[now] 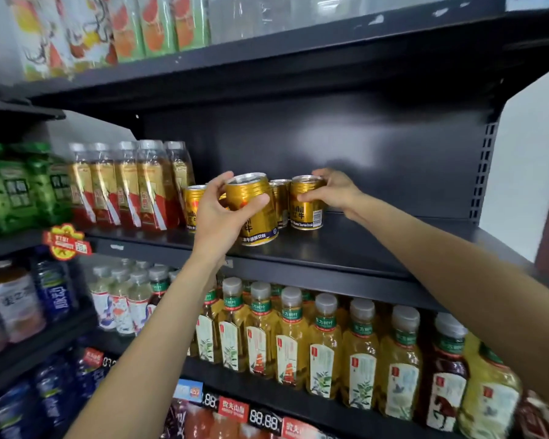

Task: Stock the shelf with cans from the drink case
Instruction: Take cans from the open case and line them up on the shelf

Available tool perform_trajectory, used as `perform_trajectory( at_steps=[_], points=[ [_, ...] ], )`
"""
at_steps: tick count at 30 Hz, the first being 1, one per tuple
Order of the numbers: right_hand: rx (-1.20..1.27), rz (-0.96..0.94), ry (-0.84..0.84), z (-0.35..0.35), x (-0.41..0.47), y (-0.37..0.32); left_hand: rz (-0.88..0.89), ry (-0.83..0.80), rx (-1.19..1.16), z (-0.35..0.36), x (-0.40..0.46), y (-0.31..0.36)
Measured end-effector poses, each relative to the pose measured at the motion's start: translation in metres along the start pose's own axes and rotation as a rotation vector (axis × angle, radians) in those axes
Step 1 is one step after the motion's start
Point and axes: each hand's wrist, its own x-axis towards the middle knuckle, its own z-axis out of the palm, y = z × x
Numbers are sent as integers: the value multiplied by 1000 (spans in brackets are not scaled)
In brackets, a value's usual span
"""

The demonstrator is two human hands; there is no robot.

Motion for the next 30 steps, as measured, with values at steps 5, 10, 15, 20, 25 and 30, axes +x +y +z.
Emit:
perform_trajectory(
  at_steps=[5,10,15,20,25,30],
  points=[
    [-69,-42,-132,6,13,-2,8,-3,41,-7,14,-13],
    [-106,-1,-188,6,28,8,-10,-18,33,-5,17,-20],
    [-214,-13,-181,5,33,15,2,-36,63,9,19,-21],
    [-286,-176,100,1,11,4,40,-33,213,40,24,-21],
    [0,-191,-80,-13,-31,-14,164,29,520,67,23,-23],
    [-123,-193,-71,-7,-37,-9,268,-28,657,76,25,-35]
  ],
)
